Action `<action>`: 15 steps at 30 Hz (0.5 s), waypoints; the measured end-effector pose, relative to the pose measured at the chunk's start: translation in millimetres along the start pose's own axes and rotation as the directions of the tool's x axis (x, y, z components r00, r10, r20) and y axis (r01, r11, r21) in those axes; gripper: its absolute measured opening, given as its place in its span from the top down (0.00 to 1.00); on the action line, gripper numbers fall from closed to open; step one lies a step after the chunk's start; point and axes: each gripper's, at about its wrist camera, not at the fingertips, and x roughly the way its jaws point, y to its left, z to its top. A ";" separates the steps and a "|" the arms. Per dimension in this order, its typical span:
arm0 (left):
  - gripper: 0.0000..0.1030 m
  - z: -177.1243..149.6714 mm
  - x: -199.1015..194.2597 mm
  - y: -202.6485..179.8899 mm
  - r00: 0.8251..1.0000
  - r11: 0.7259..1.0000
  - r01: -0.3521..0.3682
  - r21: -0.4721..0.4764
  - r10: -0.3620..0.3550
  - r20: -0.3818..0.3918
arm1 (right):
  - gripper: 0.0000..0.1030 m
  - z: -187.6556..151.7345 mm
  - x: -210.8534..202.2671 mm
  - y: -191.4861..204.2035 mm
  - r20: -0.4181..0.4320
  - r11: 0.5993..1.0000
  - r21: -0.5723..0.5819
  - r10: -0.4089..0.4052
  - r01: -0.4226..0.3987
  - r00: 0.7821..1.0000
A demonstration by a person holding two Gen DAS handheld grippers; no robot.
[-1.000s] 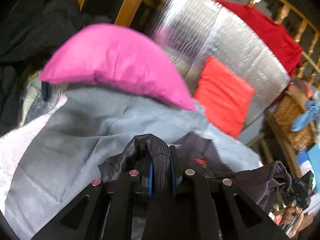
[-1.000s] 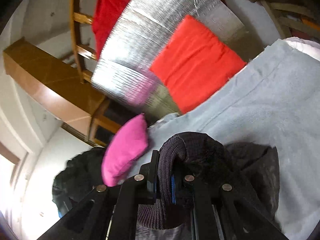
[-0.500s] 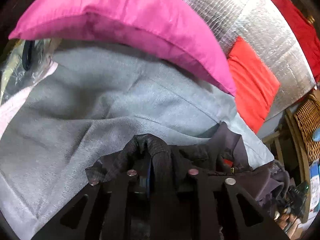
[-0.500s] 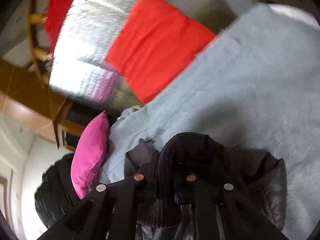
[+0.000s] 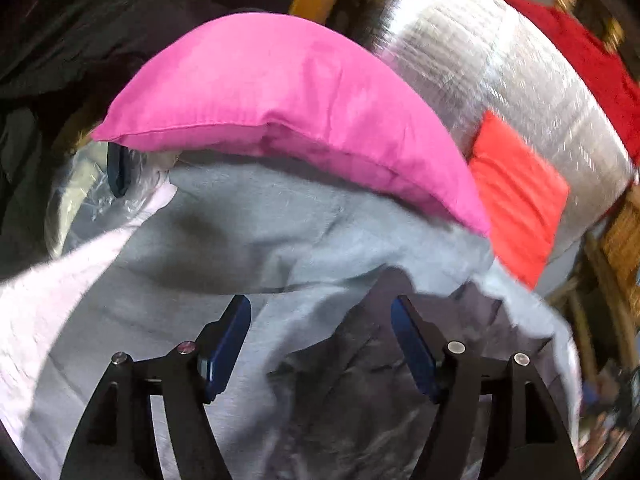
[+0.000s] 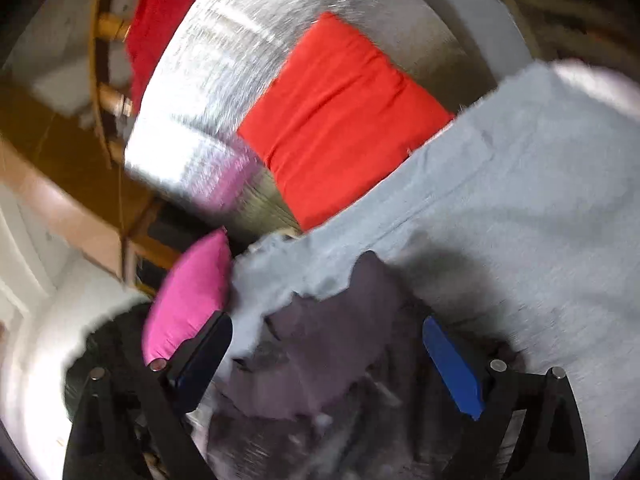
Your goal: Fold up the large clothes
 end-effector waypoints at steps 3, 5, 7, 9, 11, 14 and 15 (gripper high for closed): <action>0.29 -6.8 16.9 -9.4 0.998 0.995 -0.004 0.104 0.010 -0.062 | 0.06 -2.4 11.4 9.5 -0.060 0.985 -0.139 -0.107 0.098 0.992; 0.29 -10.1 30.7 -21.5 0.994 0.984 0.017 0.177 0.002 -0.106 | 0.06 -7.9 24.7 20.2 -0.076 0.936 -0.299 -0.219 0.188 0.973; 0.29 -11.4 42.9 -32.9 0.989 0.970 0.039 0.238 -0.003 -0.149 | 0.14 -13.1 42.7 24.4 -0.127 0.899 -0.389 -0.268 0.200 0.955; 0.29 -11.8 55.1 -43.8 0.986 0.953 0.026 0.300 0.026 -0.167 | 0.16 -17.5 57.9 24.1 -0.156 0.857 -0.463 -0.329 0.225 0.932; 0.29 -9.0 65.5 -52.3 0.982 0.942 0.032 0.333 0.033 -0.188 | 0.16 -17.8 66.2 20.9 -0.160 0.840 -0.488 -0.352 0.236 0.922; 0.29 -5.3 83.3 -61.0 0.975 0.926 0.010 0.377 0.075 -0.210 | 0.16 -13.8 72.1 13.5 -0.168 0.844 -0.488 -0.341 0.223 0.925; 0.29 -4.7 88.9 -61.4 0.971 0.927 0.005 0.376 0.085 -0.221 | 0.16 -12.8 75.1 12.4 -0.174 0.845 -0.489 -0.337 0.215 0.925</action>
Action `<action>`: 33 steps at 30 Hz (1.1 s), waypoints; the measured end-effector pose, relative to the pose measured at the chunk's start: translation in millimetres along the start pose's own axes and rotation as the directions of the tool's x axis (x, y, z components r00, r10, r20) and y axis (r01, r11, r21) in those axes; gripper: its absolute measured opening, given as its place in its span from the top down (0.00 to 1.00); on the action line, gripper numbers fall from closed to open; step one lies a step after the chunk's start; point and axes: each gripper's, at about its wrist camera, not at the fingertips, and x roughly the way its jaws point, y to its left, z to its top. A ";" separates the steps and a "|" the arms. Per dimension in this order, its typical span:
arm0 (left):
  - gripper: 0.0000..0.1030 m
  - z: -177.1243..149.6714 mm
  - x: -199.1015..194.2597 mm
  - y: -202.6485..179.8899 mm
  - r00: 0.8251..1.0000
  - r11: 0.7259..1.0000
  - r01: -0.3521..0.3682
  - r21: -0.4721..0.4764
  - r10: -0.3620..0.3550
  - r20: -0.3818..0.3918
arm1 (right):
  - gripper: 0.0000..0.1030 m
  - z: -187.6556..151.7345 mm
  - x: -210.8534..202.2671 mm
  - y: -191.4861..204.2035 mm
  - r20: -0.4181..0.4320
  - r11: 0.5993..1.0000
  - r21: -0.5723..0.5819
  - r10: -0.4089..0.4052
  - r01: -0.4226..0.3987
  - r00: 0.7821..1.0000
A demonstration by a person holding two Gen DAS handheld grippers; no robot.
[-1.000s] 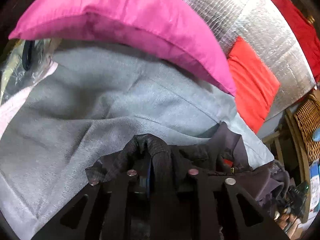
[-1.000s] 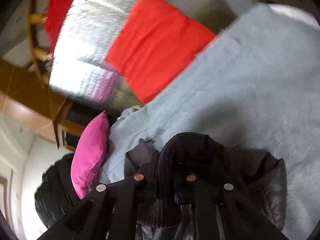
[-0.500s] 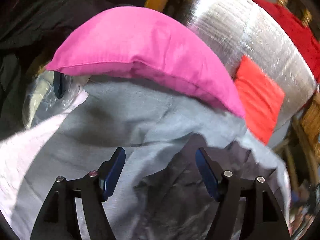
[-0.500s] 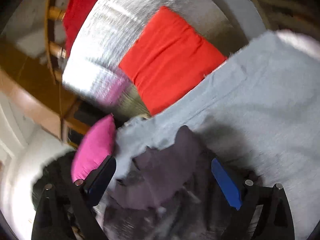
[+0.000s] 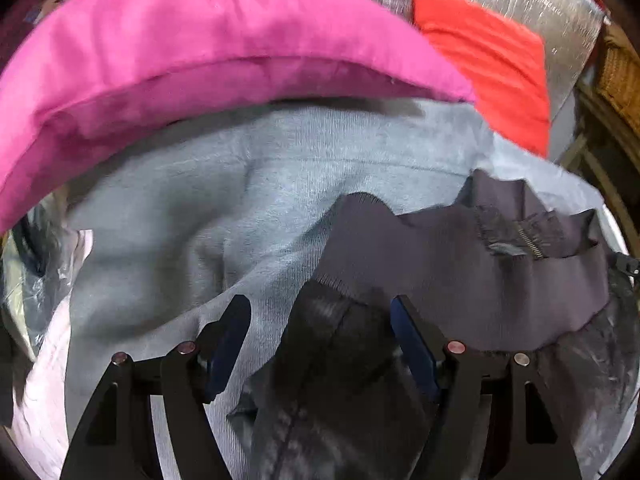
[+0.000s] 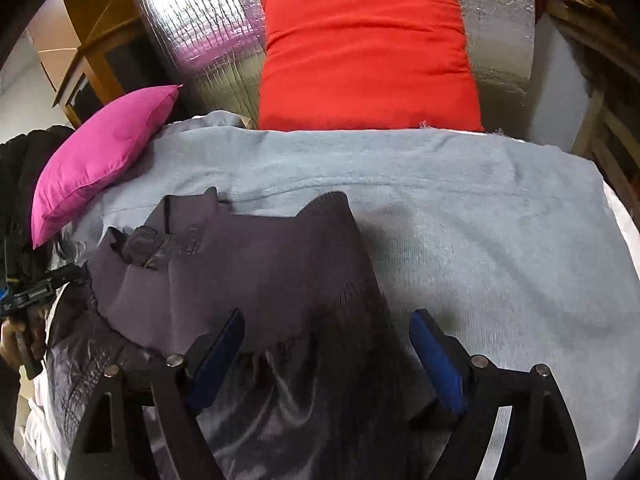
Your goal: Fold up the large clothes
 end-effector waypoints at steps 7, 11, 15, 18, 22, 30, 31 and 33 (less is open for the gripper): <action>0.74 2.3 20.4 -9.0 0.998 0.999 -0.031 -0.009 0.031 -0.051 | 0.48 13.5 25.5 5.9 -0.050 0.999 -0.030 -0.035 0.034 0.998; 0.86 -3.6 11.5 -7.8 0.999 0.998 -0.049 -0.026 0.049 -0.005 | 0.81 12.5 20.9 10.0 -0.056 0.996 -0.046 -0.079 0.077 0.995; 0.86 -9.5 14.3 14.7 1.000 0.984 -0.019 -0.179 0.021 0.010 | 0.84 16.2 -11.2 -7.7 0.038 0.997 0.036 -0.068 0.066 0.997; 0.86 -14.2 24.6 15.5 0.999 0.977 -0.032 -0.209 0.033 -0.002 | 0.84 6.9 10.8 -33.8 -0.005 0.983 0.172 -0.064 0.064 0.998; 0.85 -17.3 26.6 22.6 1.000 0.972 -0.016 -0.233 0.018 0.009 | 0.84 -0.6 23.2 -41.4 -0.003 0.974 0.219 -0.062 0.061 0.998; 0.67 -21.6 24.9 12.9 0.998 0.977 -0.024 -0.212 0.034 0.044 | 0.64 -4.3 28.2 -49.0 0.029 0.957 0.288 -0.049 0.038 0.998; 0.61 -21.4 18.3 12.8 0.998 0.978 -0.008 -0.210 0.021 0.059 | 0.36 -2.9 25.0 -46.0 0.033 0.958 0.286 -0.032 0.021 0.999; 0.46 -20.0 3.1 13.1 0.994 0.980 -0.008 -0.198 0.030 0.109 | 0.21 -0.6 11.9 -42.3 0.059 0.965 0.260 -0.035 0.019 0.998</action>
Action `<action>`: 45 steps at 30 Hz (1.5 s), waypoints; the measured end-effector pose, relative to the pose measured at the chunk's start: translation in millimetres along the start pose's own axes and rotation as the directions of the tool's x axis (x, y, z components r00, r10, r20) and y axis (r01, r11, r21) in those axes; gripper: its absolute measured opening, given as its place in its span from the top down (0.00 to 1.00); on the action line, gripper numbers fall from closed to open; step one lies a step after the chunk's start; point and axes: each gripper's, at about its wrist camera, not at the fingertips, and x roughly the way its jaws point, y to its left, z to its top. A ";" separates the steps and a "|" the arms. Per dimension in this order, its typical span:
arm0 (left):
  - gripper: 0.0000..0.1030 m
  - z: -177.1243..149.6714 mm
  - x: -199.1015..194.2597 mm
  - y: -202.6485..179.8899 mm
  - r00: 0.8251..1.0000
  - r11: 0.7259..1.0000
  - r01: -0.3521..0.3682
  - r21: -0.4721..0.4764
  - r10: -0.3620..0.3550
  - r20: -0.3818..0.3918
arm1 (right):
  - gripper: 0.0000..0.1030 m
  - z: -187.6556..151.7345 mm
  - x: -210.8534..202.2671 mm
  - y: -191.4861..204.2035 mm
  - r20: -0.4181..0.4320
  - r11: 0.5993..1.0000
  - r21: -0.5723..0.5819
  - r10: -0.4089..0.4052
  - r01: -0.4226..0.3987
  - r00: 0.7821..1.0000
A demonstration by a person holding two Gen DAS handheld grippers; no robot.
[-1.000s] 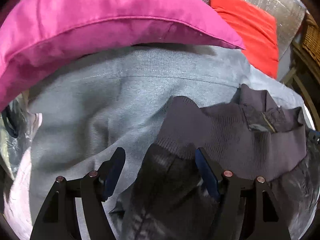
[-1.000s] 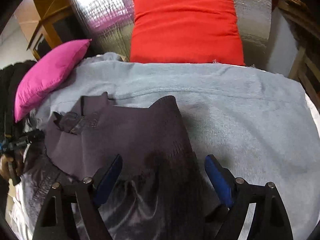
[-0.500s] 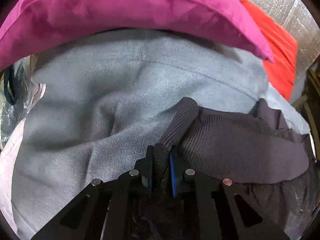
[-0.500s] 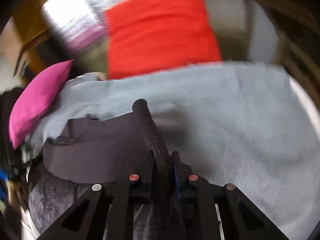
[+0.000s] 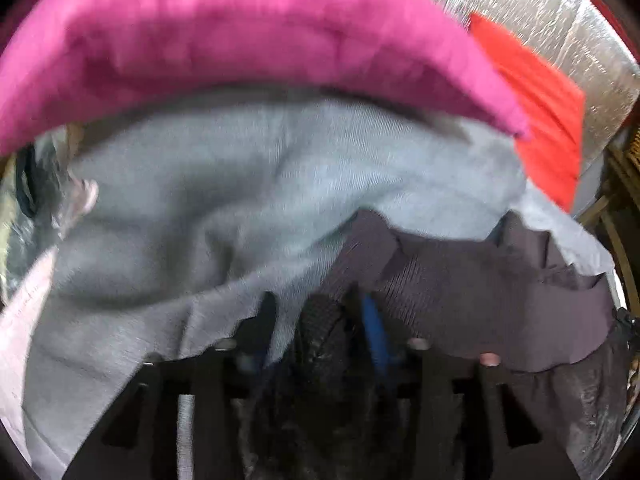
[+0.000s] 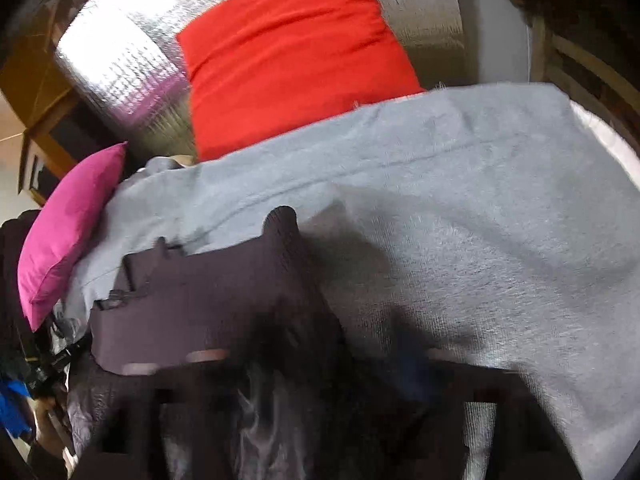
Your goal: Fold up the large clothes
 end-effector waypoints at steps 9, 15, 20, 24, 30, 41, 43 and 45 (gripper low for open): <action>0.46 -2.0 20.7 -22.9 0.999 0.992 0.003 0.128 0.003 -0.047 | 0.22 13.1 16.3 32.7 -0.017 0.982 -0.176 -0.070 0.065 0.997; 0.82 -3.2 28.0 0.3 0.997 1.000 -0.013 0.010 0.014 -0.080 | 0.86 13.0 29.4 23.2 -0.034 0.983 -0.155 -0.104 0.098 0.994; 0.81 -5.0 39.3 -3.2 0.992 0.998 -0.062 0.014 0.064 -0.107 | 0.86 10.5 38.3 3.4 -0.041 0.991 -0.063 -0.122 0.119 0.992; 0.53 -3.3 26.1 6.0 0.995 0.997 -0.058 -0.055 0.054 -0.078 | 0.35 13.7 26.2 -6.2 -0.012 0.995 0.036 -0.088 0.089 0.996; 0.48 -13.8 -38.5 0.2 0.995 0.997 -0.077 0.017 0.076 0.059 | 0.35 4.0 -30.2 1.5 0.067 0.999 0.039 -0.030 0.027 0.997; 0.35 -112.9 -135.5 -35.5 0.988 0.980 0.037 0.194 -0.066 0.141 | 0.34 -100.0 -84.5 44.0 -0.048 0.990 -0.126 0.053 -0.059 0.997; 0.35 -130.1 -141.1 -39.5 0.991 0.987 0.051 0.153 -0.070 0.116 | 0.34 -108.2 -75.7 27.2 -0.062 0.998 -0.068 0.000 -0.004 0.998; 0.35 -141.4 -148.2 -36.6 0.992 0.990 0.069 0.120 -0.081 0.099 | 0.34 -111.8 -80.7 22.7 -0.054 1.000 -0.023 0.008 -0.009 0.998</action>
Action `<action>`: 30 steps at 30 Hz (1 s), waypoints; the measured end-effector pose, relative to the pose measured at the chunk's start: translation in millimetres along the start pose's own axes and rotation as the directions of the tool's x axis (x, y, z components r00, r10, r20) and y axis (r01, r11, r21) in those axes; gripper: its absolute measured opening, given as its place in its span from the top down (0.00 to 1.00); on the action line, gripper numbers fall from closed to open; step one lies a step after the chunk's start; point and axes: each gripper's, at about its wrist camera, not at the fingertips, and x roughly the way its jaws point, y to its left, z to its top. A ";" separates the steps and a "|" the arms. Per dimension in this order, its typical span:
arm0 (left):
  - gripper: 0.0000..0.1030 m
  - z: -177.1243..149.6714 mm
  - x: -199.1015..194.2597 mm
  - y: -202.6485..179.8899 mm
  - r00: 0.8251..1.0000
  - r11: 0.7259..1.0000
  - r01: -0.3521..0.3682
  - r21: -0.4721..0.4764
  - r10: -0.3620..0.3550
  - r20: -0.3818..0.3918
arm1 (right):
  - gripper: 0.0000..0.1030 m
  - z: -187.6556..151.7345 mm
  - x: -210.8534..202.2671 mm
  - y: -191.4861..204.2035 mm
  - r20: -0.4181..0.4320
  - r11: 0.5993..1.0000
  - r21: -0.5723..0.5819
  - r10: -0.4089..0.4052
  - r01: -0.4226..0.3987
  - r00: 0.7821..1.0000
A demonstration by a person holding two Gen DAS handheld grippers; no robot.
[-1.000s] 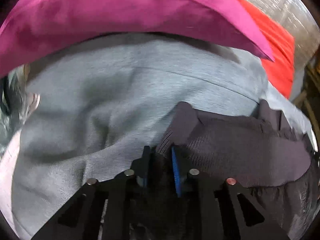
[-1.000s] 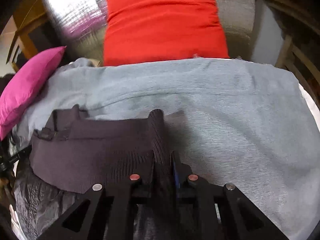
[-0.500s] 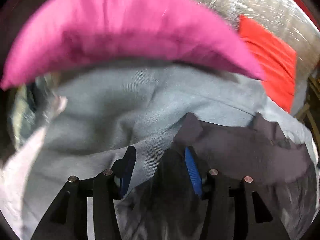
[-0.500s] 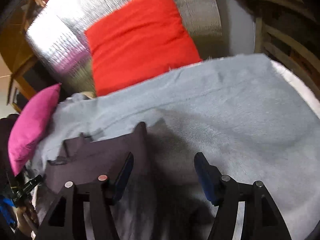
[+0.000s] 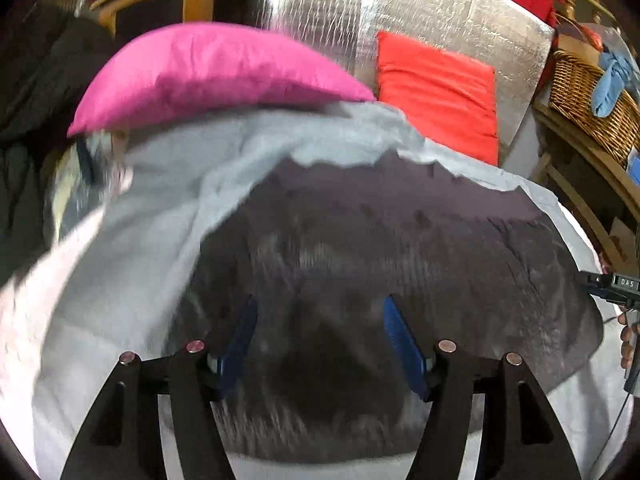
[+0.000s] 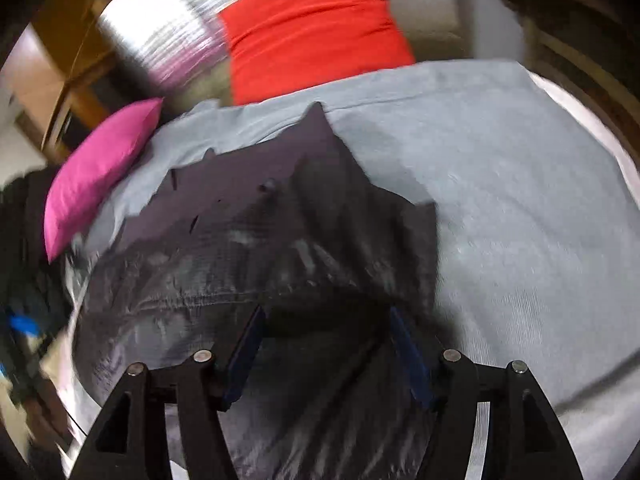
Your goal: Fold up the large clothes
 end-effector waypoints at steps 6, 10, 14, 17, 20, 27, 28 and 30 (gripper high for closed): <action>0.29 -7.4 -28.5 67.5 0.998 0.978 -0.012 -0.207 0.026 0.063 | 0.34 12.0 -32.3 20.7 0.089 0.995 -0.093 -0.020 0.029 0.996; 0.29 -8.7 -9.5 96.9 1.000 0.967 0.004 -0.253 -0.006 -0.007 | 0.34 25.1 -13.1 17.7 0.071 0.989 -0.115 -0.083 0.091 0.994; 0.29 -20.7 9.7 97.5 0.999 0.974 0.005 -0.225 -0.016 -0.047 | 0.34 34.4 15.5 11.9 0.032 0.977 -0.155 -0.141 0.144 0.990; 0.29 -29.6 21.2 95.6 0.998 0.975 0.012 -0.224 -0.027 -0.065 | 0.34 37.1 22.4 4.4 0.049 0.976 -0.154 -0.147 0.153 0.988; 0.29 -33.5 26.3 92.2 0.998 0.977 0.010 -0.211 -0.023 -0.057 | 0.34 41.6 29.0 4.2 0.058 0.976 -0.147 -0.152 0.159 0.987; 0.29 -30.1 19.1 85.6 0.999 0.983 -0.005 -0.184 -0.002 -0.041 | 0.93 47.6 21.3 26.3 0.052 0.952 -0.219 -0.206 0.213 0.977; 0.29 -28.1 11.9 82.5 1.000 0.986 -0.011 -0.169 0.008 -0.019 | 0.93 49.5 13.5 27.5 0.075 0.950 -0.221 -0.209 0.221 0.975; 0.29 -23.2 -0.7 74.8 1.000 0.990 -0.008 -0.140 0.012 0.027 | 0.93 55.7 3.8 24.1 0.095 0.954 -0.205 -0.203 0.219 0.975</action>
